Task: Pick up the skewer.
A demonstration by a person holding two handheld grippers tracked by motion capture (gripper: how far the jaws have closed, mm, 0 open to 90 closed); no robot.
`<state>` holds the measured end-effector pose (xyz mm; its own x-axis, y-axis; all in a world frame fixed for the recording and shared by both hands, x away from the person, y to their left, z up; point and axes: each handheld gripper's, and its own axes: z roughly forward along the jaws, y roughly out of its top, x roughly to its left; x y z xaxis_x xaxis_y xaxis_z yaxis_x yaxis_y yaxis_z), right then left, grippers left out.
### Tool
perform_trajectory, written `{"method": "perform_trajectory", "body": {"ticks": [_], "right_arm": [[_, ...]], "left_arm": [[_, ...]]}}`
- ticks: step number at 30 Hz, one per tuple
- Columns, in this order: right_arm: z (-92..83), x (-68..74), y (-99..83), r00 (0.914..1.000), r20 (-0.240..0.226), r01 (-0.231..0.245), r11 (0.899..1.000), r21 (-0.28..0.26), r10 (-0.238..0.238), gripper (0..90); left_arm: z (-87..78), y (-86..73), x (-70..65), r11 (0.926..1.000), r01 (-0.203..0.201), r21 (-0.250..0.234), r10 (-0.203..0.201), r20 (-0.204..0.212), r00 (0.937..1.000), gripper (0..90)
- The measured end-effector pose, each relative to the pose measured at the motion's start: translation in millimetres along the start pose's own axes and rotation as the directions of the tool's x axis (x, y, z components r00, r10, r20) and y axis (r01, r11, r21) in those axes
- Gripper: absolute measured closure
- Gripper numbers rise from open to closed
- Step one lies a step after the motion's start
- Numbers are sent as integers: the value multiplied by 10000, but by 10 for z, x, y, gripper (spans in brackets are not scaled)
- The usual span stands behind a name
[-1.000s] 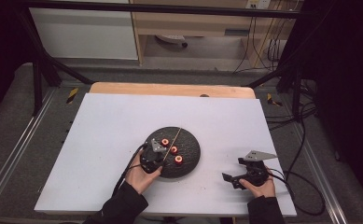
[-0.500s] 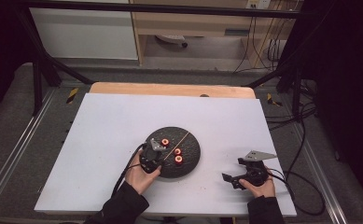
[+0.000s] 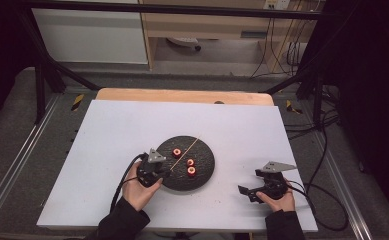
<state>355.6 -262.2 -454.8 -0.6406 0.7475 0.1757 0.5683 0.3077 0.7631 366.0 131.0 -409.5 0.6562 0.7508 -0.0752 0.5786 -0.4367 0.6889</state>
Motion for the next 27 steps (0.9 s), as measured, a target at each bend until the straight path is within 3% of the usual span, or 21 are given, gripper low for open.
{"method": "perform_trajectory", "body": {"ticks": [18,27], "right_arm": [[15,37,47,9999,153,-55,9998,200,52,6],[94,135,139,9997,204,133,9990,429,-142,6]], "left_arm": [[-306,-337,260,9908,-248,-1334,353,770,9964,882],[-391,-545,389,9844,-15,-1758,139,692,9975,882]]}}
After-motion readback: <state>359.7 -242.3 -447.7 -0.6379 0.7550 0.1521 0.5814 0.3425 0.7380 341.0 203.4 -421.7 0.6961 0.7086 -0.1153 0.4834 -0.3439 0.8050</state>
